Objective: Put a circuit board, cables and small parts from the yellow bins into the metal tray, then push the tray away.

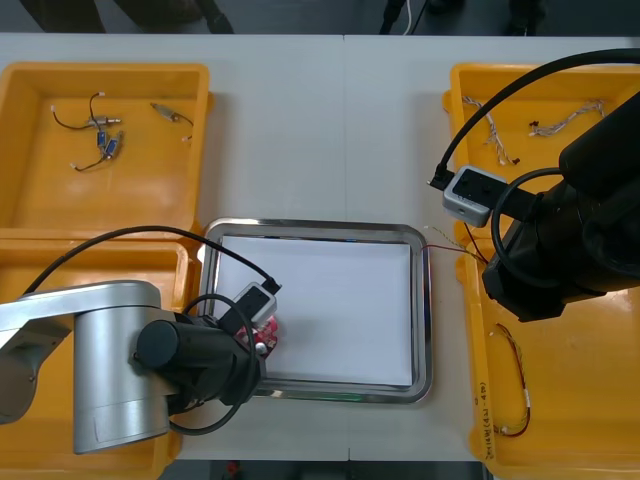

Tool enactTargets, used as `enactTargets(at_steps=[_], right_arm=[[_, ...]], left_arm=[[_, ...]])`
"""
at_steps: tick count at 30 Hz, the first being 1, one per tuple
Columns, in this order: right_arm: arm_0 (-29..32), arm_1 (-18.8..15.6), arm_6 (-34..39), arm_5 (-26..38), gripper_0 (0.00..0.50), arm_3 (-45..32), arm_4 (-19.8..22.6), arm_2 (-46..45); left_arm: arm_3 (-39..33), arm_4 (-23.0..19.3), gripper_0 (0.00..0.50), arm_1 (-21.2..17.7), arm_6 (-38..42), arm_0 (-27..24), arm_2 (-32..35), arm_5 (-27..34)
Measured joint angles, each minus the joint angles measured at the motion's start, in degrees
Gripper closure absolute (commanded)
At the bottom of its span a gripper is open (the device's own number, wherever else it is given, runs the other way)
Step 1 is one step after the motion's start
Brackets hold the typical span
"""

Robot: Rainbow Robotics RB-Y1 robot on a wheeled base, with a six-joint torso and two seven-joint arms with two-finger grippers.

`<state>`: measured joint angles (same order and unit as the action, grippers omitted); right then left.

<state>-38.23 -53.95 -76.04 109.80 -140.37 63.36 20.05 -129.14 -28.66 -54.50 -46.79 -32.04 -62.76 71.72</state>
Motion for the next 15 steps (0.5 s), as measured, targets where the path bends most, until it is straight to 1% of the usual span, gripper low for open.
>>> enactTargets(at_steps=[5, 6, 7, 8, 9, 10, 11, 12, 13, 15], right_arm=[[0.0, 0.0, 0.0, 0.0, 0.5, 0.0, 0.0, 0.0], [0.0, 0.0, 0.0, 0.0, 0.5, 0.0, 0.0, 0.0], [0.0, 0.0, 0.0, 0.0, 0.5, 0.0, 0.0, 0.0], [0.0, 0.0, 0.0, 0.0, 0.5, 0.0, 0.0, 0.0], [0.0, 0.0, 0.0, 0.0, 0.5, 0.0, 0.0, 0.0], [0.0, 0.0, 0.0, 0.0, 0.5, 0.0, 0.0, 0.0], [0.0, 0.0, 0.0, 0.0, 0.5, 0.0, 0.0, 0.0], [0.0, 0.0, 0.0, 0.0, 0.5, 0.0, 0.0, 0.0], [0.0, 0.0, 0.0, 0.0, 0.5, 0.0, 0.0, 0.0], [0.0, 0.0, 0.0, 0.0, 0.5, 0.0, 0.0, 0.0]], left_arm=[[0.0, 0.0, 0.5, -0.1, 0.9, 0.0, -0.1, -0.2], [0.0, 0.0, 0.468, -0.1, 1.0, 0.0, -0.1, -0.2], [0.0, 0.0, 0.376, -0.1, 1.0, 0.0, -0.1, -0.2], [0.0, 0.0, 0.185, -0.1, 1.1, 0.0, -0.1, -0.3], [0.0, 0.0, 0.095, -0.1, 1.1, 0.0, -0.1, -0.3], [0.0, 0.0, 0.064, -0.1, 1.1, 0.0, -0.1, -0.5], [0.0, 0.0, 0.053, -0.1, 1.2, 0.0, -0.1, -0.7], [0.0, 0.1, 0.026, -0.1, 1.3, 0.0, -0.1, -0.8], [0.0, 0.2, 0.009, -0.1, 1.3, 0.0, -0.1, -0.9], [0.0, 0.5, 0.0, -0.1, 1.3, 0.0, -0.1, -1.0]])
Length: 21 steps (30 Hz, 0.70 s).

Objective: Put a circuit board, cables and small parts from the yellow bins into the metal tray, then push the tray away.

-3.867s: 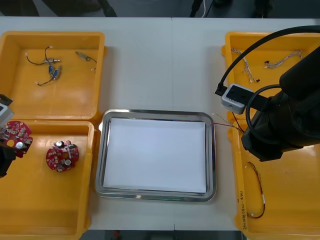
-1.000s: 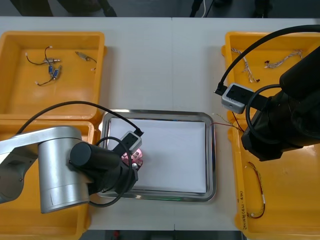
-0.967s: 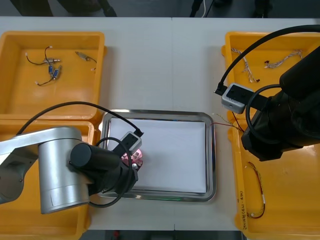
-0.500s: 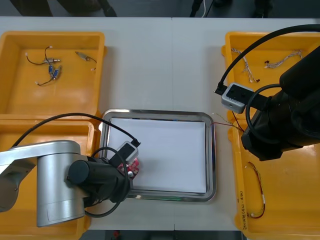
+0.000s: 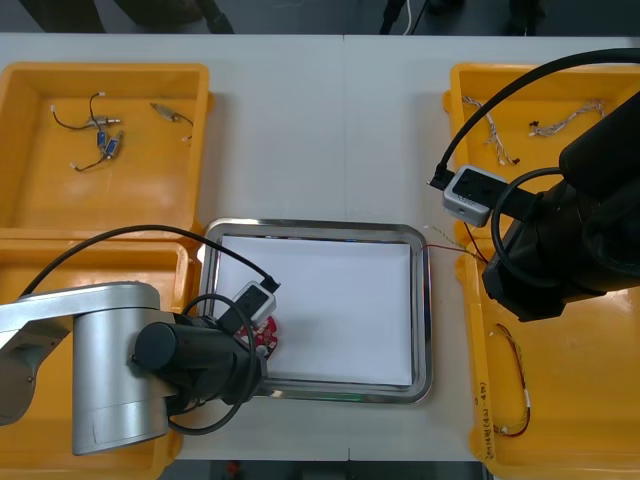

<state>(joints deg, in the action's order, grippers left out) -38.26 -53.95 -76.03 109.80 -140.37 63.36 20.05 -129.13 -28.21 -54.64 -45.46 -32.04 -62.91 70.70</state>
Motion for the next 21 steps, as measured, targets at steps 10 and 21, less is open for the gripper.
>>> enactTargets(at_steps=[10, 21], right_arm=[[0.0, 0.0, 0.0, 0.0, 0.5, 0.0, 0.0, 0.0], [-1.9, 0.0, 0.0, 0.0, 0.5, 0.2, 0.2, 2.3]], left_arm=[[0.0, 0.6, 0.0, 0.0, 0.1, 0.0, 0.0, -1.4], [-0.2, -1.4, 0.0, 0.0, 0.5, 0.0, 2.7, -1.5]])
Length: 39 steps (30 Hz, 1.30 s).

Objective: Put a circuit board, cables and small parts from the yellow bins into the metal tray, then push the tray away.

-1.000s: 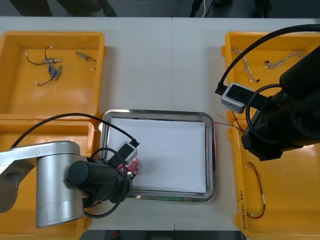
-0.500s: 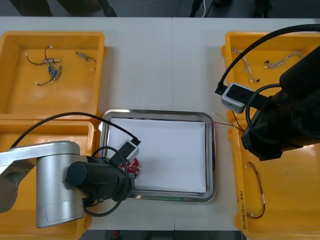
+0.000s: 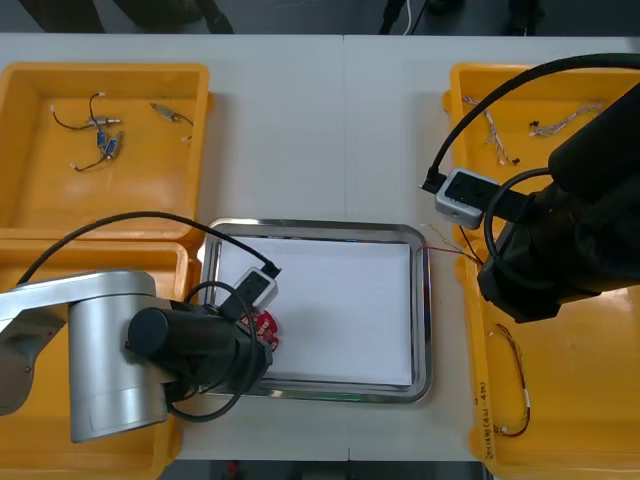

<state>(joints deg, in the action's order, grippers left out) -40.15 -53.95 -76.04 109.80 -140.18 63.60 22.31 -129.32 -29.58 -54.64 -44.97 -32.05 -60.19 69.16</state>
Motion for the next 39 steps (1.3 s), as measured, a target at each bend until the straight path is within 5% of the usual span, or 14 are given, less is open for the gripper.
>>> enactTargets(at_steps=[8, 22, 27, 39], right_arm=[[-5.4, 1.6, 0.0, 0.0, 0.5, 3.0, -3.5, 11.5], [-11.7, 16.4, -4.6, -1.5, 0.5, 16.1, -7.5, 18.8], [-11.7, 17.5, -16.0, -5.7, 0.5, 20.3, -7.6, 20.1], [-12.3, 20.2, -16.2, -8.4, 0.5, 25.1, -11.5, 28.4]], left_arm=[[-3.2, -6.1, 0.0, 0.0, 0.0, 0.0, 7.8, 7.3], [-5.8, -18.0, 0.0, 0.0, -0.1, 3.5, 29.7, 18.8], [-5.9, -21.2, 0.0, 0.0, -1.5, 7.1, 39.1, 22.8], [-5.9, -25.4, 0.0, 0.0, -16.1, 15.9, 57.8, 29.2]])
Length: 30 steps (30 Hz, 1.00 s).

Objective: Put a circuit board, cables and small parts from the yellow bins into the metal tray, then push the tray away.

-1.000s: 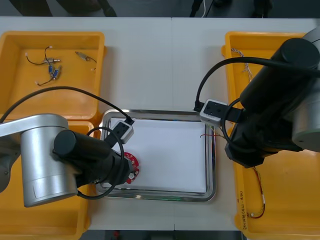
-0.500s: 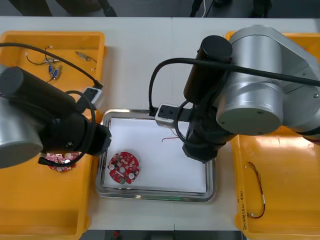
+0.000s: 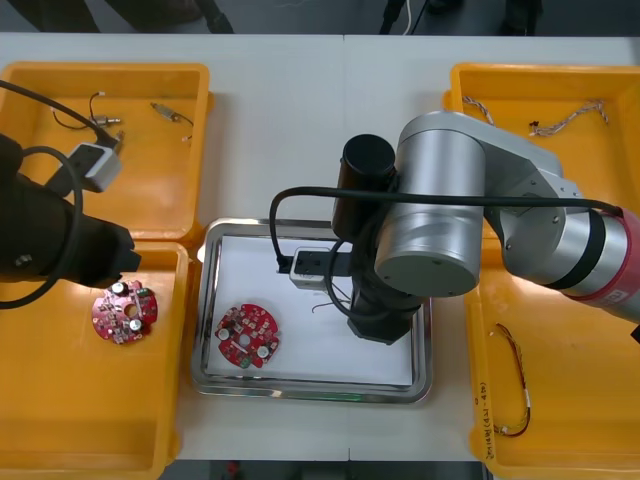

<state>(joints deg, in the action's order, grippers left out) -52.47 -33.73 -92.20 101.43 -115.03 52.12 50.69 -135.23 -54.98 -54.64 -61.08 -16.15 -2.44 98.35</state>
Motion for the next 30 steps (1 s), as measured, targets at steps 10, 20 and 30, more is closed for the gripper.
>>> enactTargets(at_steps=[10, 20, 30], right_arm=[[1.9, 2.3, -1.0, -1.0, 0.5, 0.6, -6.1, 3.3], [9.2, 2.3, -1.0, -3.1, 0.5, 0.6, -10.5, 3.3], [15.3, 3.7, -1.0, -4.2, 0.5, 0.6, -16.1, 3.4]], left_arm=[[3.8, -2.5, 0.0, 0.0, -2.6, 4.7, 12.8, 3.9], [8.5, -2.6, 0.0, 0.0, -10.4, 5.6, 20.5, 9.4], [12.7, -2.4, 0.0, 0.0, -13.3, 5.6, 23.3, 9.8]])
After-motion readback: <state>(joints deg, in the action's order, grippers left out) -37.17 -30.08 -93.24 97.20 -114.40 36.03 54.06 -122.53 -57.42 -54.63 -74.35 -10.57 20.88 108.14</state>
